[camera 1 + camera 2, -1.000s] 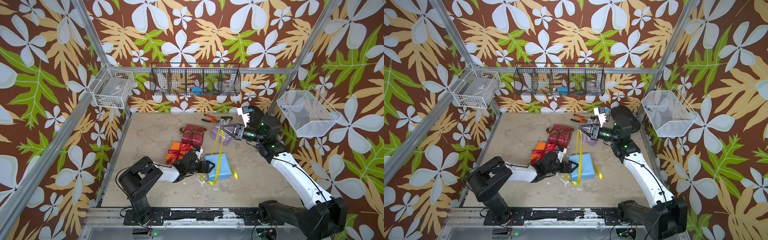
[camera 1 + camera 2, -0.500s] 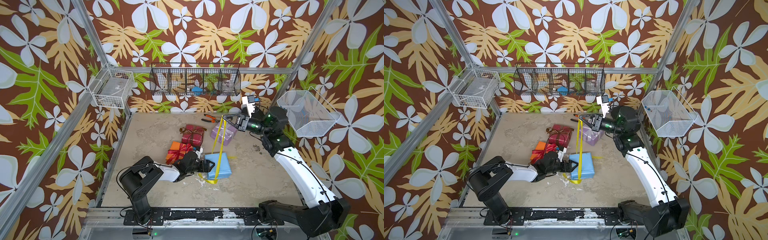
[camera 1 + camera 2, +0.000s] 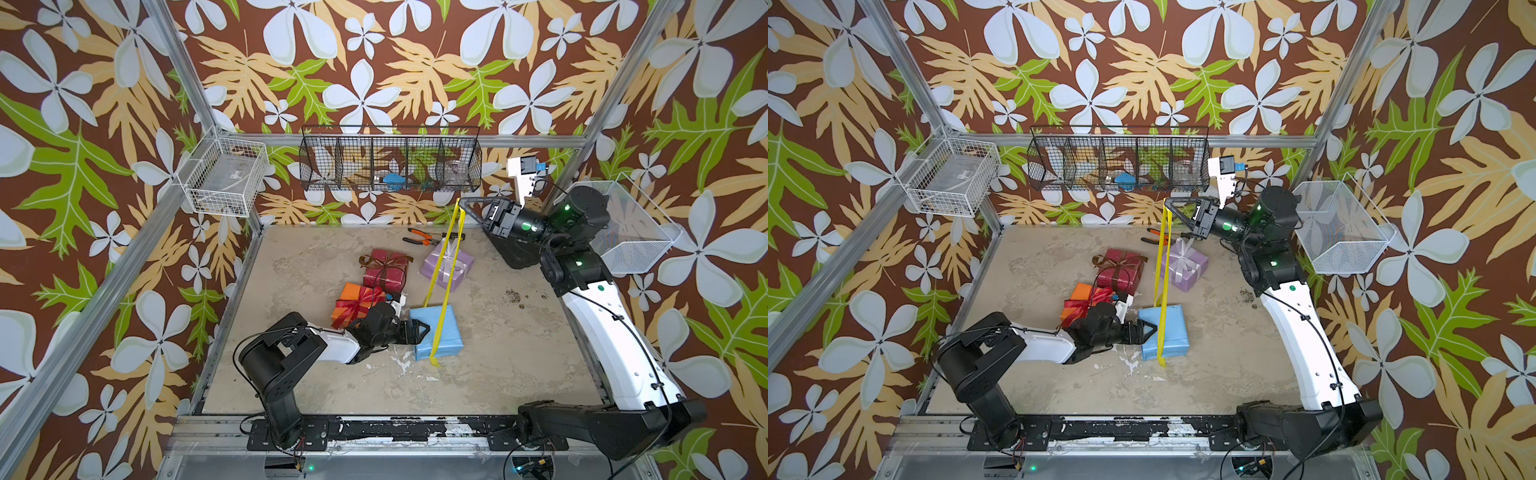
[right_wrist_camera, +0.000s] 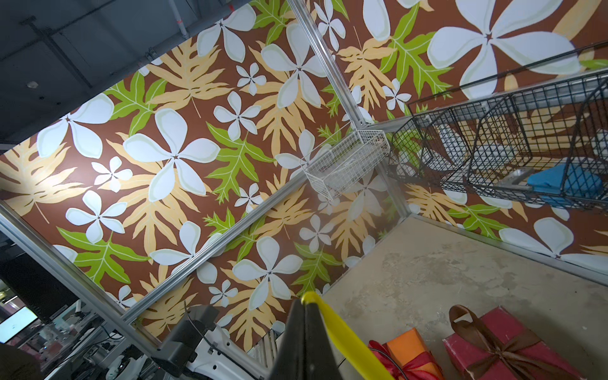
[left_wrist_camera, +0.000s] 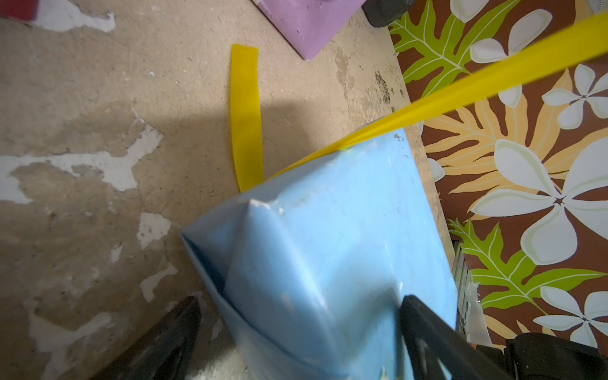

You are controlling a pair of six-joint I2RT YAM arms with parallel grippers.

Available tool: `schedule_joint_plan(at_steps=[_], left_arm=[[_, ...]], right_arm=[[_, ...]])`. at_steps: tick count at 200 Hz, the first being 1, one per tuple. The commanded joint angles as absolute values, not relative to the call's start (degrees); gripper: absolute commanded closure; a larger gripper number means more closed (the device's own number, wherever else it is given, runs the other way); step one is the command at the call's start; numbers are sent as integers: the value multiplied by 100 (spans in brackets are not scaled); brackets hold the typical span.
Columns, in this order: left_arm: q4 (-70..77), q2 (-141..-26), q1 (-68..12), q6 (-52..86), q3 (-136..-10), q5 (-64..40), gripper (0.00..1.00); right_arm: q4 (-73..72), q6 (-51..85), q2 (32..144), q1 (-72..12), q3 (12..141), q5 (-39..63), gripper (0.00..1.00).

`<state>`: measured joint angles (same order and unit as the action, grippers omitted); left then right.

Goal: Untie the ribbon bows on the gift boxes
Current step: Pull the ribbon from the gift box.

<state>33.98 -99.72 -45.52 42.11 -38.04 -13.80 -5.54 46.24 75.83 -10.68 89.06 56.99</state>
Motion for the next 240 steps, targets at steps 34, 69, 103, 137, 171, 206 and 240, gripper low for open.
schedule_joint_plan(at_steps=[34,69,103,137,171,206,240], left_arm=[[2157,-10028,-4556,3929,-3762,-1225,4],[2129,-10020,-4561,3916,-3779,-1223,4],[2083,-9972,-4562,3885,-3800,-1208,4],[2056,-9932,-4561,3868,-3823,-1204,4],[2020,-9921,-4561,3861,-3841,-1204,4],[2005,-9923,-4557,3853,-3850,-1196,4],[2004,-9940,-4561,3843,-3867,-1204,4]], right_arm=[[-1277,4815,7714,-923,9597,5536,100],[-1283,4894,7817,-900,10109,5529,100],[-1248,4907,7860,-828,10453,5535,100],[-1256,5009,7895,-597,10603,5537,100],[-1318,5187,8002,-305,10996,5644,100],[-1268,5247,8118,-155,11401,5689,100],[-1239,5338,8240,121,11733,5726,100]])
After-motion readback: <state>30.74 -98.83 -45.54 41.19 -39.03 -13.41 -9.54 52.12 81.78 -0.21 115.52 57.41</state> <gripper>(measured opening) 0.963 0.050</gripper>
